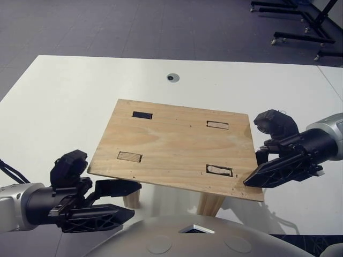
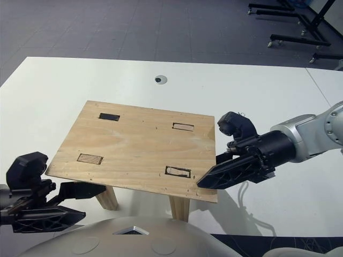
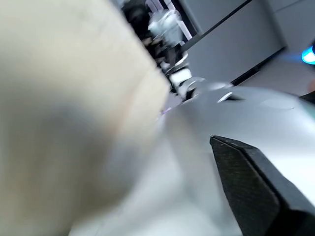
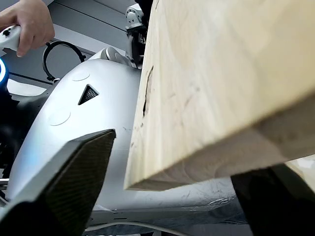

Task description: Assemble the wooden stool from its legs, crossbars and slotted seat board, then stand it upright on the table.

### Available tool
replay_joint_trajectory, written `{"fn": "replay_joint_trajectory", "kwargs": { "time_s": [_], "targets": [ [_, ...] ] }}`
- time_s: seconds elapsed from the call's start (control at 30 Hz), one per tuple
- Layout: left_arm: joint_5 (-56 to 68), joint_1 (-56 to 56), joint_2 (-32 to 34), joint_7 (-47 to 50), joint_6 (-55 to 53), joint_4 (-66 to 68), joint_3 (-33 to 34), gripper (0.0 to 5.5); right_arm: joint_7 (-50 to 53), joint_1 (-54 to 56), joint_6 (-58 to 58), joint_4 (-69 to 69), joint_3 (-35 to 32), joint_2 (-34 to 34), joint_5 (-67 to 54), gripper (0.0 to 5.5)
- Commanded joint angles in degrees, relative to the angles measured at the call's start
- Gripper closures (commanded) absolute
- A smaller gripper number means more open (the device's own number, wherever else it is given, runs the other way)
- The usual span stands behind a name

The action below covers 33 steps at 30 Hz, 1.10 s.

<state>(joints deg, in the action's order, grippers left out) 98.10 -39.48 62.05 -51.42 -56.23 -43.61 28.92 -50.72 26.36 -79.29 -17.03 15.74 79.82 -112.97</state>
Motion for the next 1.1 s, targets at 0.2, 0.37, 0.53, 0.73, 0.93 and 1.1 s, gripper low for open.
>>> {"fn": "replay_joint_trajectory", "kwargs": {
  "time_s": [0.2,0.37,0.53,0.73,0.93,1.1],
  "targets": [
    [-10.3,0.4,-3.0,-2.5,0.0,-0.3,-1.8,0.25,5.3,-2.1,2.5,-0.4,-3.6,-2.9,0.3,0.18],
    [-12.5,3.3,-5.0,-0.4,1.2,-0.2,-4.2,0.15,9.4,-5.9,6.7,-1.1,-6.9,-6.0,1.6,0.11],
    [-12.8,5.7,-5.5,0.3,1.1,0.2,-5.1,0.15,10.5,-13.1,10.8,-3.6,-12.8,-9.0,12.6,0.11],
    [-13.6,8.9,-6.1,1.1,1.4,1.4,-7.1,0.15,16.6,-16.2,17.8,-5.4,-16.3,-16.8,20.5,0.11],
    [-17.1,13.7,-8.1,1.9,2.5,4.1,-10.7,0.15,23.5,-16.1,21.9,-5.0,-16.7,-24.1,22.6,0.11],
    [-23.3,16.9,-11.0,3.4,5.6,6.9,-11.7,0.15,26.8,-17.0,28.0,-4.0,-20.4,-29.5,27.7,0.11]
  ]
}}
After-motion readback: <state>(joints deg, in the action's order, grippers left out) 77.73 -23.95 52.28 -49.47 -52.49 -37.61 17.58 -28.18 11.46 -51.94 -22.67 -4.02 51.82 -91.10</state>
